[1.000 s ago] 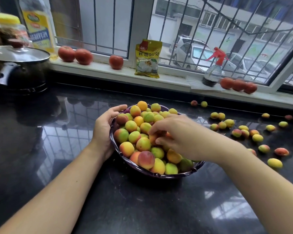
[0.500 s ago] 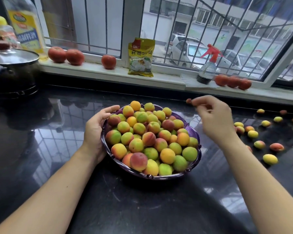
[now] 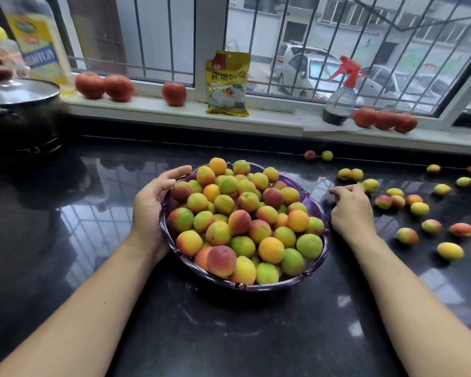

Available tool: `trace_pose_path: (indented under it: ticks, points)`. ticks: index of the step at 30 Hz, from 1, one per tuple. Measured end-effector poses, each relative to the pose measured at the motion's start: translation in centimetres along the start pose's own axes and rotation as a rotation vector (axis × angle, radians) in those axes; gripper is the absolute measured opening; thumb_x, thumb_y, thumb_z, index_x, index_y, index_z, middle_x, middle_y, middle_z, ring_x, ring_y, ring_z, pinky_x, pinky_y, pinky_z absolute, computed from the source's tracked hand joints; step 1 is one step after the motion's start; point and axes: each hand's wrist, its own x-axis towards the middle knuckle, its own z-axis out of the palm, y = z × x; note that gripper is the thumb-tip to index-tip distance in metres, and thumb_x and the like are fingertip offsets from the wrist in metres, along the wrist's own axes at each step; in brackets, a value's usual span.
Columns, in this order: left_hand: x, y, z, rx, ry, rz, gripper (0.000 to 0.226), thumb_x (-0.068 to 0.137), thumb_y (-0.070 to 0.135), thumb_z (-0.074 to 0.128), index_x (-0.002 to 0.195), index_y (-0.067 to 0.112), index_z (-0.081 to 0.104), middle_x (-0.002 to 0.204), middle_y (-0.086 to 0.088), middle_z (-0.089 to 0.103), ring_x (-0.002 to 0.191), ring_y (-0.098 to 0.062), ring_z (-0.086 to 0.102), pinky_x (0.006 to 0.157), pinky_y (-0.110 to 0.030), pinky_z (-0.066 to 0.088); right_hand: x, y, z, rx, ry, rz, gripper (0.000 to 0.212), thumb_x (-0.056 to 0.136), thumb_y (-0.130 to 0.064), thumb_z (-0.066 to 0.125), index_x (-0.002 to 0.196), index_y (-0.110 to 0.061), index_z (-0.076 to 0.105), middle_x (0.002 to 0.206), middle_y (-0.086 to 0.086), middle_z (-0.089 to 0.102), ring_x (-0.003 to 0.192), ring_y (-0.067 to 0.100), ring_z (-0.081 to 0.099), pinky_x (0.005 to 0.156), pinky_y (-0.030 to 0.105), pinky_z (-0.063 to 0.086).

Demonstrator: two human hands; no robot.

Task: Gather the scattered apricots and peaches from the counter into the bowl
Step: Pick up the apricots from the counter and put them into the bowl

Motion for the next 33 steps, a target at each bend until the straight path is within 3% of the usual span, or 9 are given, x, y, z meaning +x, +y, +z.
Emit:
trace_pose_path:
  ticks: [6,13,15,17,20,23,27,30,33]
  points:
    - [-0.1,0.0,-0.1,0.024,-0.002,0.010,0.044,0.103,0.019,0.037,0.134,0.004,0.064,0.120,-0.015,0.076,0.107,-0.030,0.075,0.096,-0.045,0.059,-1.3,-1.4,-1.5,0.250,0.094,-0.056,0.036,0.092,-0.013,0.069,0.128,-0.010,0.064,0.122,0.013,0.066,0.111,0.031,0.062,0.096,0.035,0.046]
    - [0.0,0.0,-0.2,0.009,-0.011,0.007,0.041,0.103,0.018,0.037,0.129,0.005,0.065,0.117,-0.017,0.075,0.107,-0.032,0.073,0.098,-0.049,0.058,-1.7,-2.4,-3.7,0.467,0.161,-0.050,0.027,0.089,-0.009,0.072,0.114,-0.018,0.067,0.108,0.008,0.069,0.097,0.021,0.066,0.078,0.017,0.049]
    - [0.0,0.0,-0.2,0.005,-0.009,0.004,0.041,0.103,0.018,0.037,0.130,0.005,0.065,0.112,-0.015,0.077,0.103,-0.030,0.075,0.092,-0.045,0.062,-2.0,-4.1,-6.3,0.685,0.137,-0.070,0.028,0.088,-0.010,0.074,0.107,-0.028,0.064,0.102,0.000,0.071,0.095,0.019,0.069,0.085,0.027,0.057]
    - [0.0,0.0,-0.2,-0.003,-0.010,-0.002,0.041,0.102,0.017,0.038,0.131,0.003,0.064,0.111,-0.015,0.077,0.100,-0.029,0.075,0.086,-0.042,0.063,-3.1,-7.3,-9.5,0.833,-0.012,-0.201,0.030,0.088,-0.011,0.076,0.105,-0.032,0.065,0.102,-0.003,0.074,0.096,0.015,0.071,0.089,0.038,0.057]
    - [0.1,0.0,-0.3,-0.019,-0.011,-0.006,0.040,0.102,0.017,0.038,0.129,0.003,0.064,0.112,-0.017,0.076,0.100,-0.030,0.075,0.083,-0.042,0.064,-5.6,-13.2,-12.5,0.745,-0.357,-0.519,0.033,0.085,-0.014,0.078,0.110,-0.031,0.067,0.106,-0.005,0.074,0.101,0.012,0.071,0.092,0.035,0.055]
    - [0.1,0.0,-0.3,-0.038,-0.019,-0.005,0.037,0.101,0.015,0.039,0.125,0.004,0.065,0.108,-0.016,0.077,0.099,-0.029,0.074,0.086,-0.041,0.060,-7.7,-18.0,-12.4,0.636,-0.582,-0.688,0.031,0.084,-0.015,0.081,0.110,-0.027,0.070,0.104,-0.008,0.073,0.098,0.009,0.069,0.088,0.028,0.056]
    - [0.1,0.0,-0.3,-0.003,-0.016,0.003,0.036,0.101,0.012,0.038,0.120,0.004,0.067,0.100,-0.017,0.076,0.096,-0.030,0.072,0.088,-0.041,0.060,-8.8,-21.1,-10.6,0.419,-0.573,-0.815,0.029,0.084,-0.028,0.081,0.111,-0.028,0.071,0.097,-0.014,0.069,0.093,0.002,0.064,0.084,0.021,0.051]
    - [0.2,0.1,-0.4,-0.003,-0.006,0.004,0.036,0.101,0.013,0.039,0.120,0.004,0.069,0.109,-0.021,0.074,0.105,-0.035,0.069,0.098,-0.048,0.056,-8.9,-21.8,-10.0,0.299,-0.533,-0.886,0.026,0.086,-0.034,0.078,0.110,-0.029,0.071,0.097,-0.015,0.067,0.092,0.001,0.061,0.083,0.023,0.050]
    - [0.2,0.1,-0.5,0.008,-0.004,0.000,0.036,0.102,0.015,0.040,0.121,0.005,0.069,0.113,-0.023,0.073,0.106,-0.036,0.069,0.097,-0.049,0.057,-9.0,-21.7,-9.9,0.253,-0.525,-0.888,0.025,0.090,-0.037,0.073,0.113,-0.028,0.070,0.104,-0.016,0.067,0.095,-0.001,0.058,0.084,0.014,0.046]
